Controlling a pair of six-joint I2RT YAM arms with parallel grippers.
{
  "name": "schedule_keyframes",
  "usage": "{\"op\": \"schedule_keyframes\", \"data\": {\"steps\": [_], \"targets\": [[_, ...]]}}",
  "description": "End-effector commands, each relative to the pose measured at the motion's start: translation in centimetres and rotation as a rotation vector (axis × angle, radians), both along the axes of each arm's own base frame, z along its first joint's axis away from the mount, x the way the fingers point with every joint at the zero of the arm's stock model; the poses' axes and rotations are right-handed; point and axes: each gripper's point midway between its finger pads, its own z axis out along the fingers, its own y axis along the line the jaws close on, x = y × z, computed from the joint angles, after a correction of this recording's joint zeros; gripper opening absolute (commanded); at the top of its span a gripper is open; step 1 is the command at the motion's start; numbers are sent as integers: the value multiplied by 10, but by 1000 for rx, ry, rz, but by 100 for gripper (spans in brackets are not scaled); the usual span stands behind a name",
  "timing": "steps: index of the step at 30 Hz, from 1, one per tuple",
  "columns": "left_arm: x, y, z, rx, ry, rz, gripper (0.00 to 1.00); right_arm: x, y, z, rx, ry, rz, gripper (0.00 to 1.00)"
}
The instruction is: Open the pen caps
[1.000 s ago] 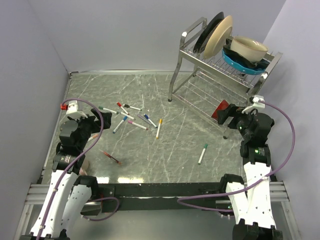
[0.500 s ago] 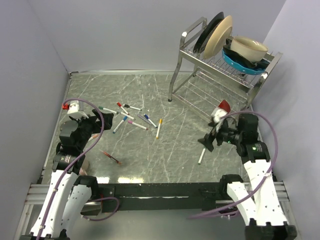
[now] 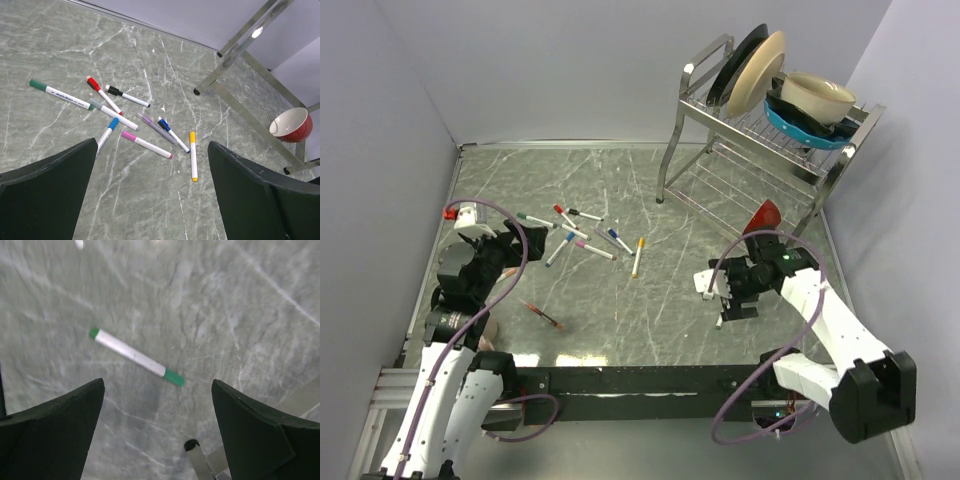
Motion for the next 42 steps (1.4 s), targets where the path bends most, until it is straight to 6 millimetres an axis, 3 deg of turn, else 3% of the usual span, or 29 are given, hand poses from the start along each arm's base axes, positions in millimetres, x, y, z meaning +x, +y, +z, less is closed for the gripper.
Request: {"op": "schedule_keyframes", "data": {"steps": [1, 12, 20, 26, 31, 32, 33, 37, 38, 40, 41, 42], "targets": [[-1, -2, 32, -4, -97, -19, 99, 3, -21, -24, -191, -46, 146, 93], [-1, -3, 33, -4, -98, -21, 99, 1, -10, -71, -339, 11, 252, 77], [-2, -4, 32, -7, -98, -30, 99, -9, -7, -90, -401, 68, 295, 61], [-2, -4, 32, -7, -98, -32, 100, -21, 7, -98, -378, 93, 304, 43], [-1, -6, 31, -7, -93, -41, 99, -22, 20, -103, -346, 68, 258, 18], [-1, -7, 31, -7, -92, -44, 99, -18, 25, -102, -330, 49, 238, 13], [-1, -8, 30, -8, -89, -50, 100, -15, 29, -100, -312, 49, 183, 0], [-1, -12, 30, -15, -84, -77, 99, 7, 57, -79, -180, 17, -8, 0], [-1, -14, 29, -20, -81, -86, 99, 24, 75, -60, -101, -24, -66, 0], [-1, -19, 30, -23, -84, -116, 99, 33, 88, -39, -11, -4, -198, 0], [-3, -25, 31, -30, -86, -158, 99, 43, 103, -14, 79, -7, -268, 0], [-3, -28, 29, -33, -80, -177, 99, 47, 109, -1, 126, -1, -303, 0]]}}
